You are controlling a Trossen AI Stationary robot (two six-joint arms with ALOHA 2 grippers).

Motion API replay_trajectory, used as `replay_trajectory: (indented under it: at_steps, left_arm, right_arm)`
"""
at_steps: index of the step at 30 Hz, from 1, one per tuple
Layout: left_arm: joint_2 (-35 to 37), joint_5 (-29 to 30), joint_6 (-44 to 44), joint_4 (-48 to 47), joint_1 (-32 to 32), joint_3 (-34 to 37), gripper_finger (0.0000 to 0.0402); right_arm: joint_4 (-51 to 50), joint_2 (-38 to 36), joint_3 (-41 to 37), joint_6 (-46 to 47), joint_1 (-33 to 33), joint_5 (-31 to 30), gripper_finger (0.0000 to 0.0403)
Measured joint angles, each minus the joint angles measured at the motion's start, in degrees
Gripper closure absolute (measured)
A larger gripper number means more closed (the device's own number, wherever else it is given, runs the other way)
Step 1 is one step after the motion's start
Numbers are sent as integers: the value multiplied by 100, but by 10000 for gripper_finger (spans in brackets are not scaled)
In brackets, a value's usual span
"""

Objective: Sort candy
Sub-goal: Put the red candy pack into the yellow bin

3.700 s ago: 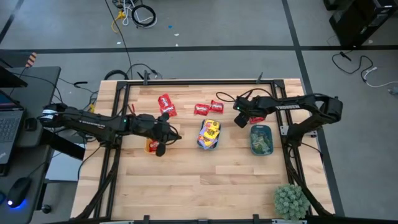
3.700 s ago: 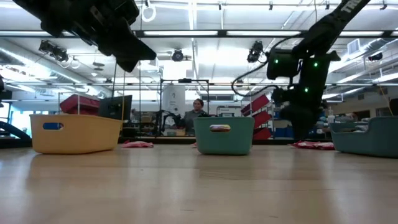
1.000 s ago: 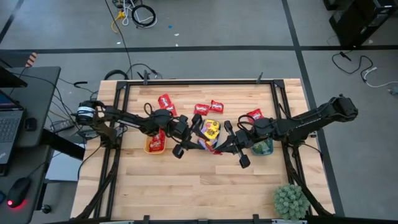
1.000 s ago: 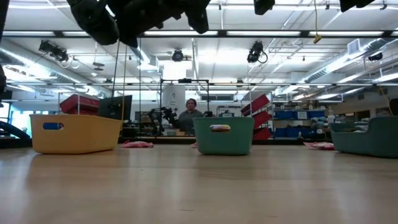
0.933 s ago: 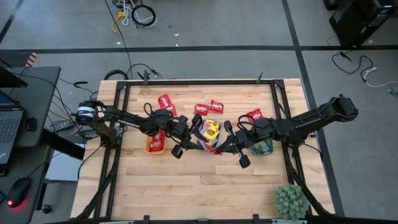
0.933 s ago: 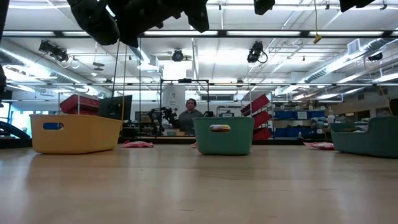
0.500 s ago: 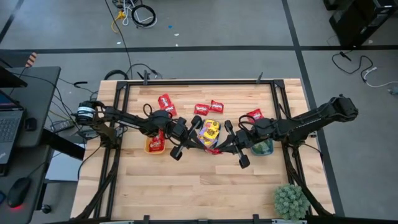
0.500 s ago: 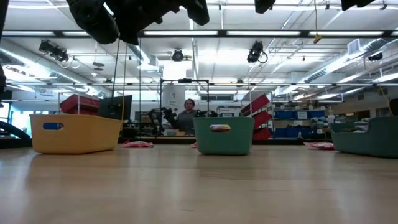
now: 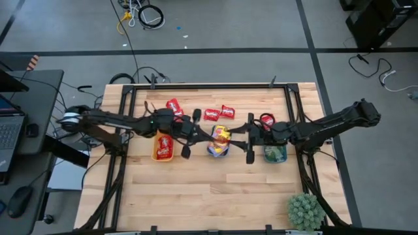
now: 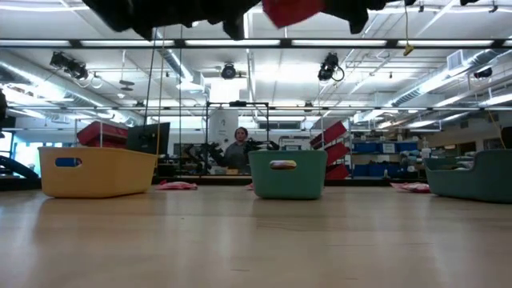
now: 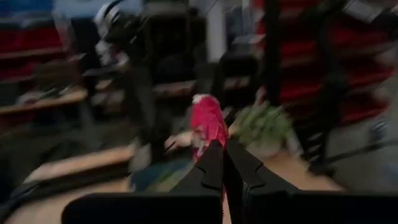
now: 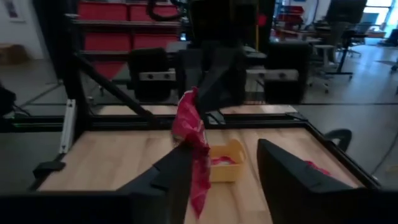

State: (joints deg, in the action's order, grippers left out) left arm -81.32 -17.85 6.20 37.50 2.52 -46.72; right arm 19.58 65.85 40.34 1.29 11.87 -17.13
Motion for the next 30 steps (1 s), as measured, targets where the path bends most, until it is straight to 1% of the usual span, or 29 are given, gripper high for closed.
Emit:
replay_trajectory:
  at_steps: [2, 8, 10, 14, 17, 23, 25, 27, 30]
  left_arm:
    - [297, 427, 217, -678, -55, 0, 401]
    - [1013, 1578, 543, -2160, -360, 2, 401]
    - [1209, 2172, 557, -2831, -526, 2, 401]
    - [1514, 3683, 290, -4190, -1027, 4, 401]
    - [1630, 4483, -412, -5223, -1427, 7, 401]
    - [1653, 5573, -2373, -7272, -2031, 7, 401]
    - [1653, 5729, -3023, -7918, -2152, 7, 401]
    - [1653, 5817, -3523, -8356, -2248, 7, 401]
    - [1608, 5849, -3972, -8807, -2338, 7, 401]
  right_arm:
    - [-149, -92, 0, 2, -3, -56, 219]
    - [-296, -215, 0, 1, -1, -94, 182]
    - [-364, -217, 0, 10, -1, -94, 175]
    - [-477, -215, 0, 63, -1, -94, 169]
    - [-510, -215, 0, 66, -1, -94, 172]
    - [-520, -215, 0, 67, -1, -94, 179]
    - [-524, -215, 0, 95, -1, -94, 181]
    - [-527, -215, 0, 154, -1, -94, 181]
    - [-541, -215, 0, 157, -1, -93, 181]
